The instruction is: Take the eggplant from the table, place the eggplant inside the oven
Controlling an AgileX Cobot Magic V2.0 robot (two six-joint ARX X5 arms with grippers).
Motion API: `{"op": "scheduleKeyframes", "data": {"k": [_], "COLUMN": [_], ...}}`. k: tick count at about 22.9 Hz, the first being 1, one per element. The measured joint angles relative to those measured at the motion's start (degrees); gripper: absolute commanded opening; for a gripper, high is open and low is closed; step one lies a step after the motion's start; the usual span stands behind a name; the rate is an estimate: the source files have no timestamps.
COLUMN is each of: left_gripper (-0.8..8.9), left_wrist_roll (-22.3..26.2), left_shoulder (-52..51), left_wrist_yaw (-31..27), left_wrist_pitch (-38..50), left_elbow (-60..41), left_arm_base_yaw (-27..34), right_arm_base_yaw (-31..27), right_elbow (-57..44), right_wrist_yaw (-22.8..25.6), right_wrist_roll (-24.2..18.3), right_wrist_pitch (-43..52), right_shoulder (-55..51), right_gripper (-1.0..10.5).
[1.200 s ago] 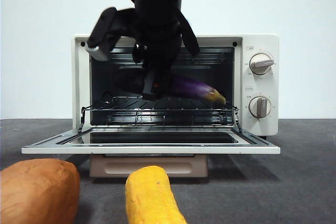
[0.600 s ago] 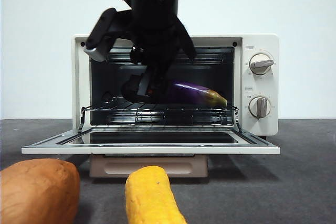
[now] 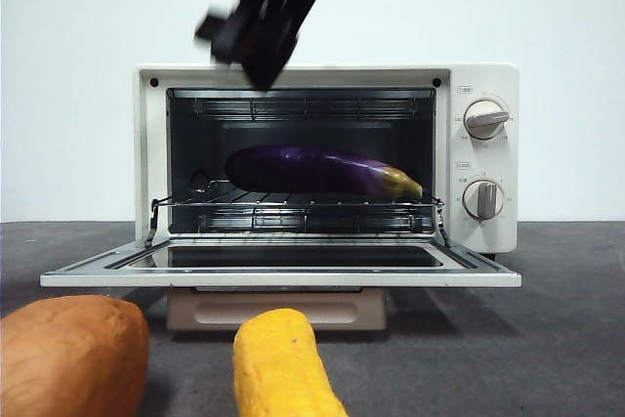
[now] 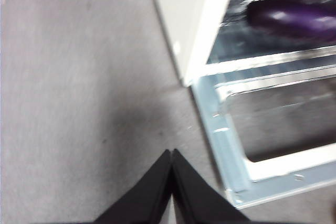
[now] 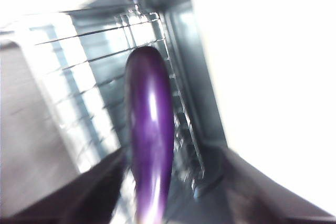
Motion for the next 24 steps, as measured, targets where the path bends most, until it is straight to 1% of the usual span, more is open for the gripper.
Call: {"op": "scheduleKeyframes", "data": {"k": [1,3,6,8,11,13,17,24], "left_gripper": [0.06,0.06,0.06,0.06,0.06,0.06,0.06,0.06], "left_wrist_roll": [-0.6,-1.0,-1.1,-1.2,-1.3,-1.4,-1.4,-1.4], "left_shoulder": [0.8,3.3,8.4,13.0,17.8,21.1,27.8,37.4], "left_wrist_yaw": [0.7,4.8,10.9,15.0,20.5,23.0,25.0,29.1], "left_wrist_pitch": [1.2,2.8,4.8,5.3,6.6,7.5,8.9,11.7], "left_elbow": [-1.4,-2.5,-2.5,-2.5,-2.5,-2.5,-2.5,-2.5], "left_arm_base_yaw": [0.7,2.1,3.9,5.1,6.6,7.2,7.7,8.5], "right_arm_base_yaw": [0.9,2.4,3.5,3.5,3.5,3.5,3.5,3.5], "right_elbow": [0.1,0.1,0.1,0.1,0.1,0.1,0.1,0.1], "right_wrist_yaw": [-1.6,-4.9,-5.3,-5.3,-5.3,-5.2,-5.2,-5.2], "right_wrist_roll": [2.7,8.4,14.2,17.4,20.5,22.2,24.5,27.1], "right_wrist_pitch": [-4.0,-12.3,-19.2,-22.8,-25.3,-25.9,-26.3,-26.4], "right_shoulder": [-2.5,-8.2,-16.5,-22.1,-27.3,-30.6,-37.1,-45.9], "right_gripper": [1.7,0.9,0.1,0.0,0.0,0.0,0.0,0.0]}}
